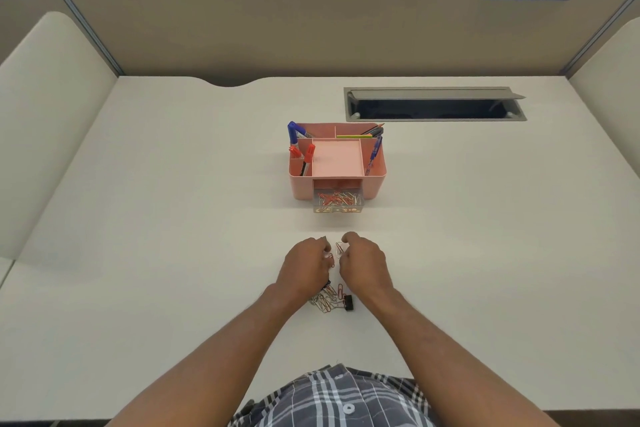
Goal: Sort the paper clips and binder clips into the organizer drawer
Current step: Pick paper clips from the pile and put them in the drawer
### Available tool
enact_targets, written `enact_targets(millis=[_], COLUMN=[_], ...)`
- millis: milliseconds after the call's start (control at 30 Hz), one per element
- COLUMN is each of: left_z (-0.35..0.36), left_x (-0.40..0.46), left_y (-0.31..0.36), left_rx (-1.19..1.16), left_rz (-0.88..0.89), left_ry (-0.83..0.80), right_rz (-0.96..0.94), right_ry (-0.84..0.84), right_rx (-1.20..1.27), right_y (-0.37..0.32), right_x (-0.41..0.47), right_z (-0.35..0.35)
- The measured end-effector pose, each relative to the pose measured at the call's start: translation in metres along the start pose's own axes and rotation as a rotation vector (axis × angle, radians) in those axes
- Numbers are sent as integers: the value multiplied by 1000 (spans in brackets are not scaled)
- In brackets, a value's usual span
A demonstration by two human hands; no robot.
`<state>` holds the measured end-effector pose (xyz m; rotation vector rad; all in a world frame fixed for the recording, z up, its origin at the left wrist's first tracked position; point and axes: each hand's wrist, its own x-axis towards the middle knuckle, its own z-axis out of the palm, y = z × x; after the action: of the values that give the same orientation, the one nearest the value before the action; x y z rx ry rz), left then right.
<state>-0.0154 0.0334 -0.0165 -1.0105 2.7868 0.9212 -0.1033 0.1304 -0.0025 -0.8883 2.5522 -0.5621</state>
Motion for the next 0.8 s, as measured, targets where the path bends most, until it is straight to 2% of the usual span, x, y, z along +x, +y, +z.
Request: enact_targets(millis=[167,433,600,800], left_z=[1,0,-3,-4], left_x=[2,1,4,1], left_y=[5,13,17,14], left_rx=[61,212,263,338], left_rz=[-2,56,50,165], left_ry=[-11,-39,-74,-71], right_rz=[20,34,33,8], right_ry=[-67,-54,-131,-167], right_rx=[-103,-131,-180,-218], right_y=[-4,-7,-12,-13], right_x=[7,14,16,18], right_z=[-1,4,-1,-5])
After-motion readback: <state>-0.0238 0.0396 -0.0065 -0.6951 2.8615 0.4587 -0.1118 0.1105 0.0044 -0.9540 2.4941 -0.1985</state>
